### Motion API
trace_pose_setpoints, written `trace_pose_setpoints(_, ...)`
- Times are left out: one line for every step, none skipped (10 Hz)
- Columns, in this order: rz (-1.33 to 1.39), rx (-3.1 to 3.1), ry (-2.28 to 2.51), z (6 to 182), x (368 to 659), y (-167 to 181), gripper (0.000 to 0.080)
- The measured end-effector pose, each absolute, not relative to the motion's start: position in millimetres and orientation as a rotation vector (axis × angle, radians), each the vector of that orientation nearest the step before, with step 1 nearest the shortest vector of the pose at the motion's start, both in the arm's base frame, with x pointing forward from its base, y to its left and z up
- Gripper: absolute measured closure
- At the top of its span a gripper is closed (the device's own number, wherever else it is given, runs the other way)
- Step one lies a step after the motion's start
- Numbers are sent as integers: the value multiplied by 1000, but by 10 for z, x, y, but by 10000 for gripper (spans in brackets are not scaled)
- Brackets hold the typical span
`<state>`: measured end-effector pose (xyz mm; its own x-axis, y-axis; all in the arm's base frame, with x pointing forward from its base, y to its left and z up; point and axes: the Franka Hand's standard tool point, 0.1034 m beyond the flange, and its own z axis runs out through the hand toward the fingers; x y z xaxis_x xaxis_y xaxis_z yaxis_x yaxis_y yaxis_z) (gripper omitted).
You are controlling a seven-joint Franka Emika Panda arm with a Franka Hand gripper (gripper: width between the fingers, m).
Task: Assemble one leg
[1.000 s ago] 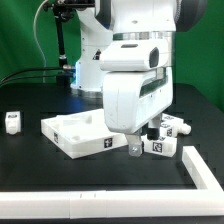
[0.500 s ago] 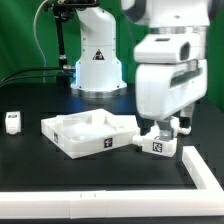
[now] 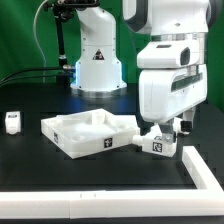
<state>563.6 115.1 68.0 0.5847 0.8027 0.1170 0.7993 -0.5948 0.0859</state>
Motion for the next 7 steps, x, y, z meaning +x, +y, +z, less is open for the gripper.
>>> trace_pose_setpoints(250,2773,1405,608,5503,1201,150)
trace_pose_setpoints(241,2774,1420,499,5280,1214,150)
trace_pose_setpoints(273,2774,1423,393,5090,1202,150)
trace_pose_setpoints(274,2774,1431,296,4981,1174,150)
trace_pose_setpoints(273,2778,1429,221,4965,1133,150)
trace_pose_setpoints(268,2784,1424,164,4948,1110,150)
trace_pose_setpoints(273,2788,1422,103,4926,1118,150)
